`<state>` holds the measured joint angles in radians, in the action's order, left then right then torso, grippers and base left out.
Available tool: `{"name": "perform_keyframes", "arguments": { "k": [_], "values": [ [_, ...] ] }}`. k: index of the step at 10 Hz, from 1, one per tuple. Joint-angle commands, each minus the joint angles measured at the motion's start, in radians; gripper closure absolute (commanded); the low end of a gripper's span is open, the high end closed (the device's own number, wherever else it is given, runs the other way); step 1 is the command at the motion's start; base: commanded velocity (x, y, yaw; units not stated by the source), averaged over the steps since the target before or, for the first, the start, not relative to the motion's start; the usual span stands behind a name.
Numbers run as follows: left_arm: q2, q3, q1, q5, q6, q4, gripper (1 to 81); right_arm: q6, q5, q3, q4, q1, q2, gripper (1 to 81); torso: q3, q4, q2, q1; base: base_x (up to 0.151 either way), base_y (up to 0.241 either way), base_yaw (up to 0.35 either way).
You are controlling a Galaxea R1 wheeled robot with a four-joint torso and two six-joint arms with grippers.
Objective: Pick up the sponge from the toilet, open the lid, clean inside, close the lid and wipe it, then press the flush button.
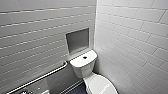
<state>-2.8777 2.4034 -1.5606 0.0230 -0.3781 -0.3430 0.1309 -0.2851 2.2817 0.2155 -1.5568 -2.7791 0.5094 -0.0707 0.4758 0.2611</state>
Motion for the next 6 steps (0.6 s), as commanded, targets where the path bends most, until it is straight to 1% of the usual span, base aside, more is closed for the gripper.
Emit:
{"name": "perform_keyframes", "arguments": {
  "k": [1, 2, 4, 5, 6],
  "values": [
    [0.013, -0.012, -0.003, -0.066, 0.005, -0.010, 1.0, 0.003, 0.066, 0.019, -0.013, -0.003, -0.018, 81.1, -0.032, 0.000, 0.004, 0.003, 0.000, 0.000, 0.000],
    [0.015, -0.012, -0.002, -0.066, 0.005, -0.008, 1.0, 0.003, 0.066, 0.019, -0.016, -0.001, -0.021, 81.1, -0.082, 0.000, -0.031, -0.020, 0.000, 0.000, 0.000],
    [0.017, -0.012, 0.000, -0.066, 0.005, -0.008, 1.0, 0.003, 0.066, 0.019, -0.021, -0.001, -0.022, 81.1, -0.126, 0.000, -0.058, -0.037, 0.000, 0.000, 0.000],
    [0.016, -0.012, 0.001, -0.066, 0.005, -0.008, 1.0, 0.003, 0.066, 0.021, -0.021, -0.001, -0.022, 81.1, -0.158, 0.000, -0.066, -0.041, 0.000, 0.000, 0.000],
    [0.016, -0.012, 0.001, -0.066, 0.005, -0.008, 1.0, 0.003, 0.066, 0.021, -0.021, -0.001, -0.021, 81.1, -0.096, 0.000, -0.068, -0.043, 0.000, 0.000, 0.000]
  ]
}}
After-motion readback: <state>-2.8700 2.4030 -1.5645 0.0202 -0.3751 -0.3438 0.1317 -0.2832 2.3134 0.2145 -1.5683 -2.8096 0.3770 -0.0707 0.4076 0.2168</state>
